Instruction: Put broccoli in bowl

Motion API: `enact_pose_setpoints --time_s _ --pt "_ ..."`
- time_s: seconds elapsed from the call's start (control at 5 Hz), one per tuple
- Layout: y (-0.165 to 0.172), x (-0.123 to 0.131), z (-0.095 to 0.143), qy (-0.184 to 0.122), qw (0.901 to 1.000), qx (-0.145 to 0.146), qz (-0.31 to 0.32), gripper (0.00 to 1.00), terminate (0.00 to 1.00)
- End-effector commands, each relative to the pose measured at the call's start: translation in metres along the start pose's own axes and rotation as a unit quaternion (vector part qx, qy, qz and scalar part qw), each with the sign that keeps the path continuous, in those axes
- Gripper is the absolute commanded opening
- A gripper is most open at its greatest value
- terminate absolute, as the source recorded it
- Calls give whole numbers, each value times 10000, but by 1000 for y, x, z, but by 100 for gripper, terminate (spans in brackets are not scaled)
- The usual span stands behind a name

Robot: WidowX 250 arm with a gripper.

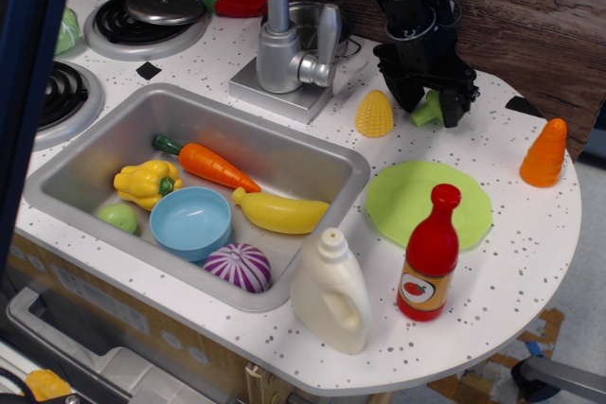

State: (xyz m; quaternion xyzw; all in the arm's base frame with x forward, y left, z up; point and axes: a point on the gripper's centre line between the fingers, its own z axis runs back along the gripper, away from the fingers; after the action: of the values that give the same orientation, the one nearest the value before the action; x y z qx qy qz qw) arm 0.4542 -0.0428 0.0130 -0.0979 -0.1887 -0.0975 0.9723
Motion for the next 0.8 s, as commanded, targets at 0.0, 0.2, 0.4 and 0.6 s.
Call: enact_pose_setpoints --time_s 0.0,0.2,0.4,0.6 --pt "-4 14 21 -97 9990 397 -186 0 0" --pt "-7 26 53 307 9942 981 -322 0 0" --pt "-17 36 97 679 9839 1648 -121 0 0" --pt "-13 13 114 655 9775 1942 493 0 0"
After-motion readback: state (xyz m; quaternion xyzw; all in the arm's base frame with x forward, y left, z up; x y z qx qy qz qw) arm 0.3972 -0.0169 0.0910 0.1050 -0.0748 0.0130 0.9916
